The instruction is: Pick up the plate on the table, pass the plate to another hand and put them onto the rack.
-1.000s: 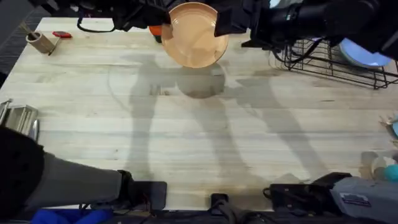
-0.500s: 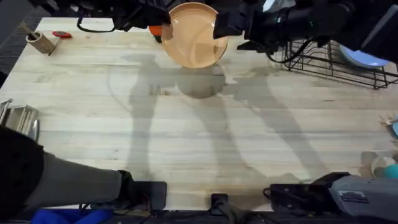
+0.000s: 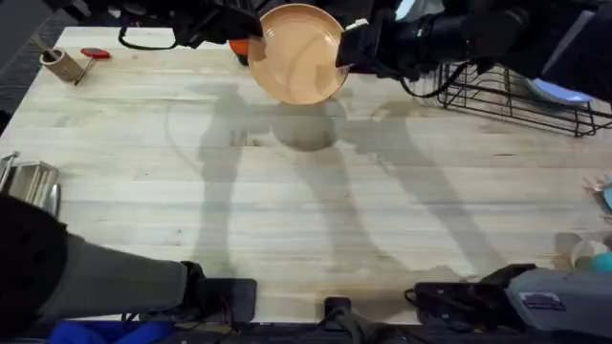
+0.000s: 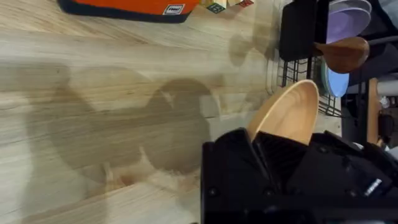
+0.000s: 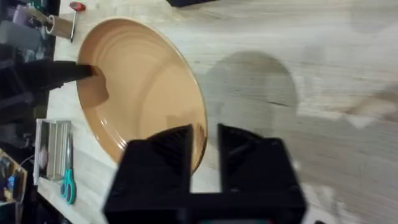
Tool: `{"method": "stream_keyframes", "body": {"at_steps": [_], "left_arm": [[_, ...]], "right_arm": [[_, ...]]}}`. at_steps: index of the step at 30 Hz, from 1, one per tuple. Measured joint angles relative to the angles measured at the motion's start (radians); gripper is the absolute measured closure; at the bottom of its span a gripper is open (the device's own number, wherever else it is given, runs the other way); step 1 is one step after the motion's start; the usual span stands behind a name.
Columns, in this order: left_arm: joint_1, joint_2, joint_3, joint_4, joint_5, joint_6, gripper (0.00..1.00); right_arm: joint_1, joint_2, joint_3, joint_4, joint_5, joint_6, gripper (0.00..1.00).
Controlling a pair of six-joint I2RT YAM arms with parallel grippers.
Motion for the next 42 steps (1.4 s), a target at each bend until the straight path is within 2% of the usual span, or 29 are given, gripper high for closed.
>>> {"method": "stream_keyframes", "body": {"at_steps": [3,4,15,17,19,23,24,25,33,37,42], "left_arm": [[0.0,0.0,0.0,0.0,0.0,0.0,0.96],[0.0,0.0,0.0,0.0,0.0,0.0,0.96],[0.0,0.0,0.0,0.0,0.0,0.0,0.956],[0.0,0.0,0.0,0.0,0.0,-0.001,0.917],[0.0,0.0,0.0,0.0,0.002,0.0,0.735],[0.0,0.0,0.0,0.0,0.005,-0.006,0.185],[0.0,0.0,0.0,0.0,0.006,-0.008,0.078],[0.0,0.0,0.0,0.0,0.006,-0.01,0.024],[0.005,0.0,0.0,0.001,0.008,-0.01,0.006],[0.024,-0.006,0.0,0.001,0.008,-0.006,0.005],[0.051,-0.061,0.0,0.0,0.008,0.032,0.006]], "right_arm": [[0.0,0.0,0.0,0.0,0.0,0.004,0.95],[0.0,0.0,0.0,0.0,0.0,0.004,0.965],[0.0,0.0,0.0,0.0,0.0,0.004,0.971],[0.0,0.0,0.0,0.0,0.0,0.004,0.971],[0.0,0.0,0.0,0.0,0.001,0.004,0.971],[0.0,0.0,0.0,-0.004,0.003,0.004,0.971],[0.0,0.0,0.0,-0.003,0.003,0.004,0.971],[0.0,0.0,0.0,-0.003,0.003,0.004,0.971],[-0.006,0.0,0.0,-0.003,0.011,-0.006,0.971],[-0.026,0.0,0.0,-0.006,0.012,-0.05,0.971],[-0.054,0.0,0.0,-0.008,0.019,-0.128,0.971]]}}
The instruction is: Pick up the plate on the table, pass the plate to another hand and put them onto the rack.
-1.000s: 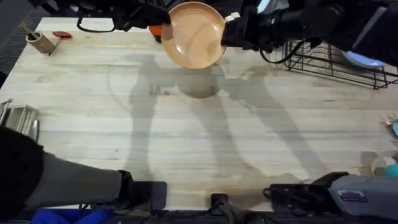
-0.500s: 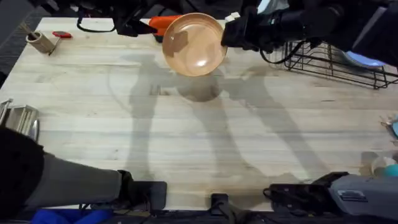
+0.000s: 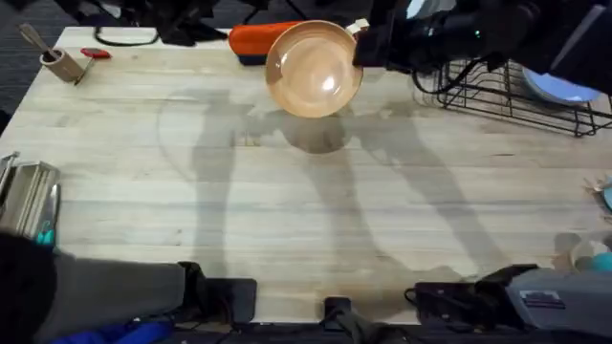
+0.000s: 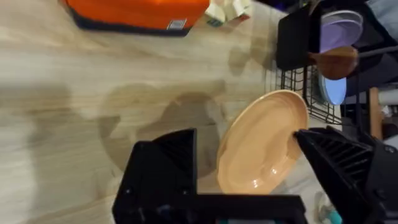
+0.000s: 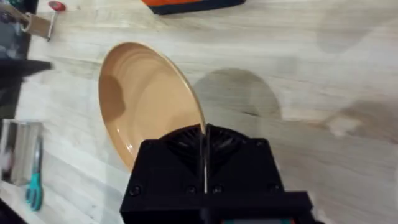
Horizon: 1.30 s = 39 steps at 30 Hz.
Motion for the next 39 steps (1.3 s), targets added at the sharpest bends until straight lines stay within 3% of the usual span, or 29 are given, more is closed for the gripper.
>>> {"method": "stream_keyframes", "body": {"at_steps": [11,17,18,30,39], "left_arm": [[0.077,-0.226,0.0,-0.003,-0.013,0.183,0.006],[0.09,-0.278,0.0,-0.042,-0.101,0.255,0.006],[0.09,-0.282,0.0,-0.052,-0.132,0.268,0.005],[0.09,-0.283,0.0,-0.075,-0.166,0.284,0.006],[0.09,-0.283,0.0,-0.087,-0.169,0.284,0.007]], "right_arm": [[-0.078,-0.075,0.0,-0.01,0.001,-0.221,0.972],[-0.158,-0.197,0.0,-0.007,0.008,-0.326,0.974],[-0.218,-0.242,0.0,-0.007,0.016,-0.365,0.974],[-0.417,-0.402,0.0,0.003,0.03,-0.52,0.974],[-0.526,-0.433,0.0,0.052,0.103,-0.7,0.974]]}}
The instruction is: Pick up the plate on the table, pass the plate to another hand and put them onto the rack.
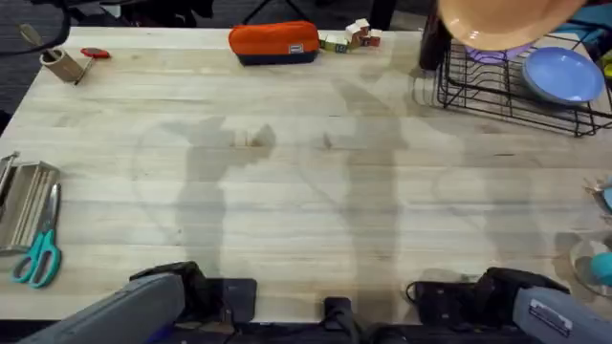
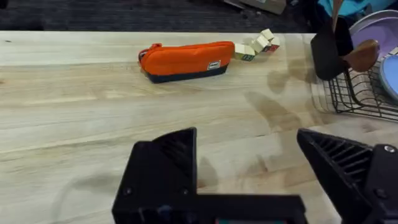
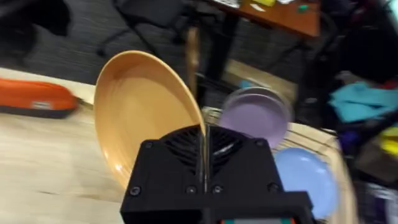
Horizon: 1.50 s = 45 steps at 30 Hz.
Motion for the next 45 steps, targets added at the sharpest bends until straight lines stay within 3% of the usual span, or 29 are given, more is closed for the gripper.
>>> {"method": "stream_keyframes", "body": {"at_steps": [14,29,45], "left_arm": [[0.0,0.0,0.0,0.0,-0.003,0.0,0.006],[0.0,0.0,0.0,-0.003,-0.025,0.0,0.006],[0.0,0.0,0.0,-0.003,-0.026,0.0,0.006]], "right_arm": [[-0.2,0.001,0.0,0.13,0.028,-0.327,0.974],[-0.204,0.097,0.0,0.167,0.025,-0.811,0.973],[-0.205,0.207,0.0,0.172,-0.218,-1.286,0.973]]}}
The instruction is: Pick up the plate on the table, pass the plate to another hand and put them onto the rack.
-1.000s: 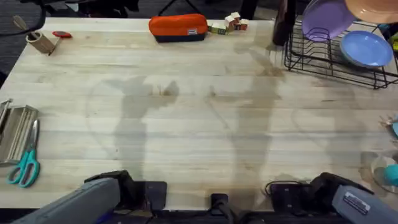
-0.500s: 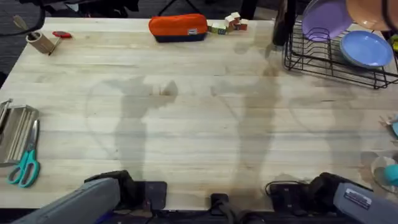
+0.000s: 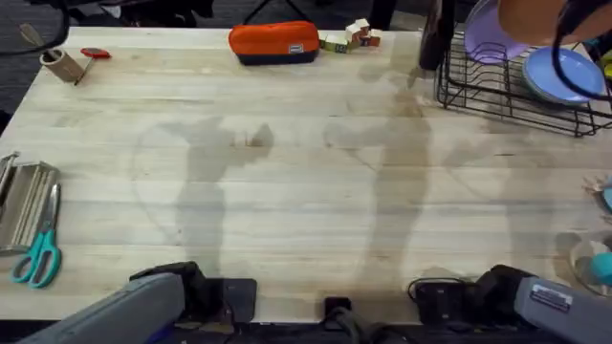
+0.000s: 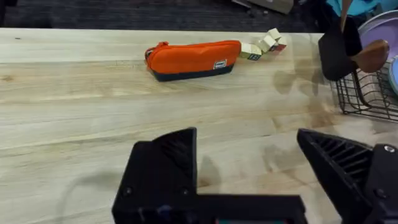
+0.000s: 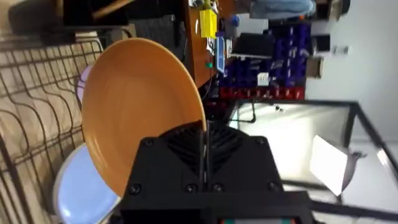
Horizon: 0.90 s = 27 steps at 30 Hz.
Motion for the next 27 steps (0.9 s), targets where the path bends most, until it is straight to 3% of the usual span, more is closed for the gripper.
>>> {"method": "stream_keyframes", "body": {"at_steps": [8,9,27], "left_arm": [[0.0,0.0,0.0,0.0,0.0,0.0,0.006],[0.0,0.0,0.0,0.0,0.0,0.0,0.006],[0.0,0.0,0.0,0.0,-0.028,0.0,0.006]], "right_arm": [[0.0,0.08,0.0,0.002,-0.021,-0.2,0.973],[0.0,0.137,0.0,0.003,-0.021,-0.256,0.973],[0.0,0.254,0.0,-0.03,-0.021,-0.29,0.974]]}}
